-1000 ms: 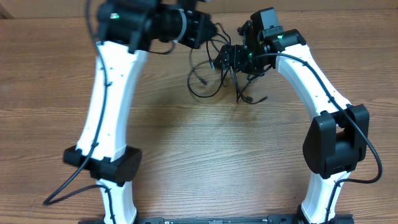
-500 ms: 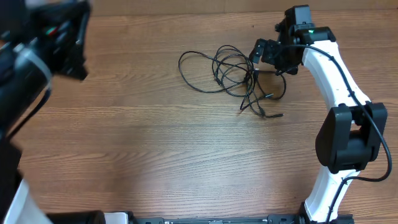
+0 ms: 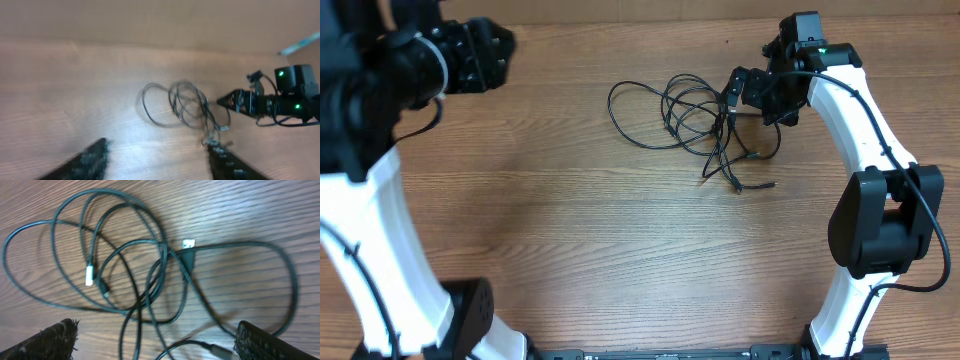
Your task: Untangle cables
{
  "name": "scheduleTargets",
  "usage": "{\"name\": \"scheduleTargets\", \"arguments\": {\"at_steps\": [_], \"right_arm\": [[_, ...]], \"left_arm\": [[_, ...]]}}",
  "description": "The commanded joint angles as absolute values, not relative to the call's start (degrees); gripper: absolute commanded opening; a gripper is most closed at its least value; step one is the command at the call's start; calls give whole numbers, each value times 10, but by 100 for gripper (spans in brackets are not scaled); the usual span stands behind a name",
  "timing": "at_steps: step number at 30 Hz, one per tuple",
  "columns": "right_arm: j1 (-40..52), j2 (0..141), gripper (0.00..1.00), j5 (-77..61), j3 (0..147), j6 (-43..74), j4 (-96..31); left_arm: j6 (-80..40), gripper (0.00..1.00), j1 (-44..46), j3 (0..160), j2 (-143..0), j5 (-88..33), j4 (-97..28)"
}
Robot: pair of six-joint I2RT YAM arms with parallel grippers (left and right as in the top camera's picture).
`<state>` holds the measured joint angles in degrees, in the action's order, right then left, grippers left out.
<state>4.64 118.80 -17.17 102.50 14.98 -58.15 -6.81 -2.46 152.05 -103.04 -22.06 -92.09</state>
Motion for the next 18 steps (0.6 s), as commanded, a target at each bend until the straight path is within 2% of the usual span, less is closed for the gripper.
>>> {"name": "scheduleTargets", "arguments": {"at_steps": [1,7,18], "right_arm": [[52,1191,100,-216,1020,152,-583],[58,1191,100,-232,1020,152,-587],[62,1191,100,-232,1020,152,-588]], "left_arm": [[-69,72,-16,1519,-1077,-256,-942],[-72,88,9,1519,-1164,-283,-967],[-81,89,102,1519,-1315,-296,-964]]}}
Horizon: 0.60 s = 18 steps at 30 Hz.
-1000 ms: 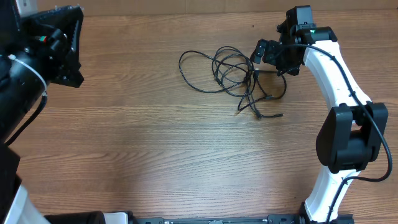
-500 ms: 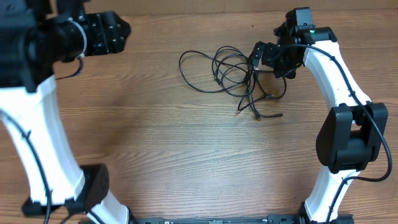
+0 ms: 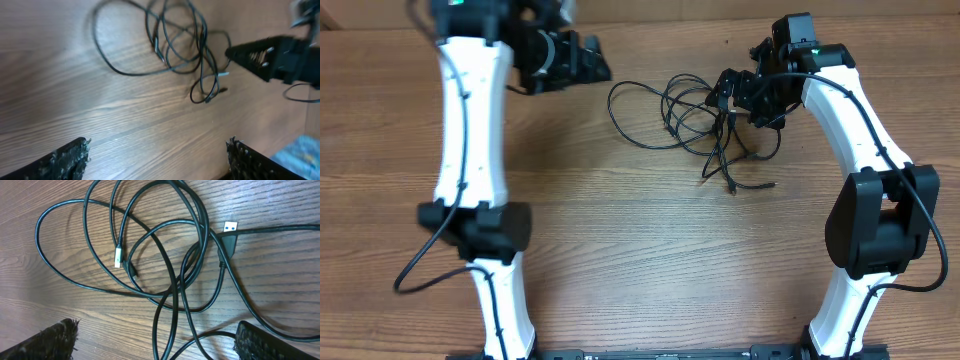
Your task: Untangle cables
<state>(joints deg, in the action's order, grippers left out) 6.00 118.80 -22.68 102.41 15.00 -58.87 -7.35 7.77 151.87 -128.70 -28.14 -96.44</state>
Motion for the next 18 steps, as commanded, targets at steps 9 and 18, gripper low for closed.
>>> {"name": "scheduleTargets", "arguments": {"at_steps": [9,18], "right_arm": [[62,1191,100,-230,1020,150,-587],[62,1191,100,-230,1020,150,-588]], "left_arm": [[-95,80,185,1519,-1407,-286,-887],[-155,67,213,1519,-1482,-223,-786]]}}
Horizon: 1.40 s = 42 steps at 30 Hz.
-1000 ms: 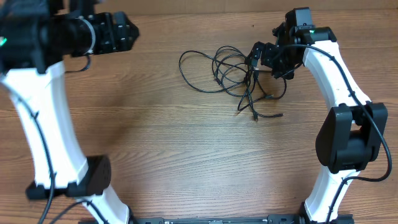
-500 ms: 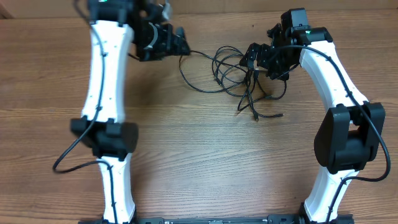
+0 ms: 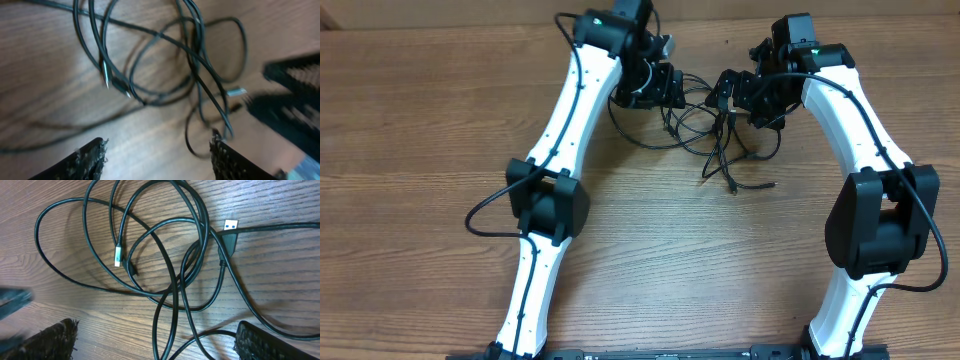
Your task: Untangle cables
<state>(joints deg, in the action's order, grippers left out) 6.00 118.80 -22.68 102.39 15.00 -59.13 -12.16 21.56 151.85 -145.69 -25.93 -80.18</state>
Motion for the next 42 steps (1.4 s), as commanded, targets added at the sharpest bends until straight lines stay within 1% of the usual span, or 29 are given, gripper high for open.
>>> {"name": "scheduleTargets", "arguments": {"at_steps": [1,4,8,12,16,18,19,21,23,28,29,33,35,42], "right_arm": [[62,1191,100,-230,1020,150,-588],[62,1191,100,-230,1020,150,-588],[62,1191,100,-230,1020,150,-588],[62,1191,100,-230,1020,150,-588],[62,1191,100,-230,1020,150,-587],[62,1191,100,-230,1020,150,-584],[62,1191,100,-230,1020,150,-584],[62,1191,100,-230,1020,150,-582],[62,1191,100,-230,1020,150,-582],[62,1191,100,-230,1020,150,-582],[62,1191,100,-230,1020,150,-582],[62,1191,100,-230,1020,150,-582],[62,1191,100,-230,1020,150,-582],[62,1191,100,-223,1020,150,-582]], "left_arm": [[-162,68,213,1519,-1489,-219,-778],[-179,74,213,1519,-1511,-220,-761],[-198,74,214,1519,-1538,-221,-745],[-200,65,215,1519,-1553,-231,-728],[-199,63,215,1519,-1554,-232,-699],[-199,61,215,1519,-1554,-231,-685],[-199,59,215,1519,-1554,-231,-682],[-199,52,217,1518,-1554,-232,-676],[-199,47,220,1517,-1554,-232,-672],[-199,46,233,1509,-1554,-217,-670],[-199,43,236,1509,-1554,-214,-670],[-199,22,244,1509,-1554,-209,-658],[-199,4,246,1509,-1554,-209,-655],[-192,4,243,1509,-1552,-215,-671]]}}
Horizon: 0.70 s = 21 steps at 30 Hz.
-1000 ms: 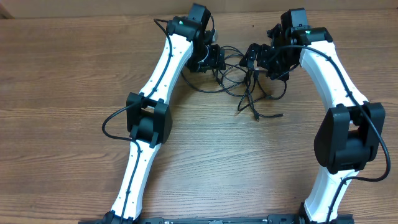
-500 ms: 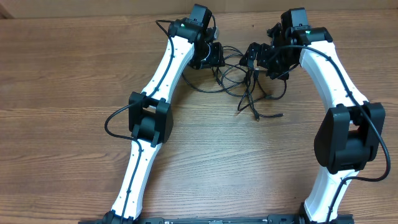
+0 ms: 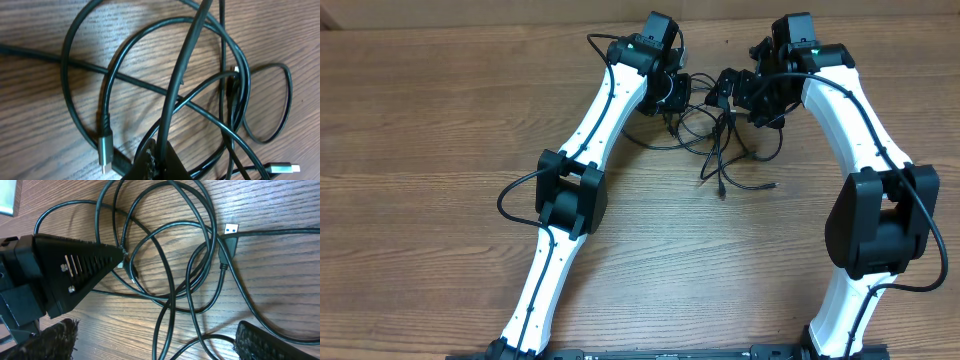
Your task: Untangle cables
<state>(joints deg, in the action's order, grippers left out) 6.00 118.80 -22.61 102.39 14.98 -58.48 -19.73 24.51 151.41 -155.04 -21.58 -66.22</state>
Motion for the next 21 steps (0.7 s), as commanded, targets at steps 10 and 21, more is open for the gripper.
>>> {"name": "scheduleTargets", "arguments": {"at_steps": [10,21], "right_arm": [[62,1191,91,-224,1020,150,-600],[68,1191,79,-224,981,198,-581]], "left_arm": [[-137,4,223,1510,-1479,-264,-720],[-135,4,213,1510,-1330,-229,-748]]}}
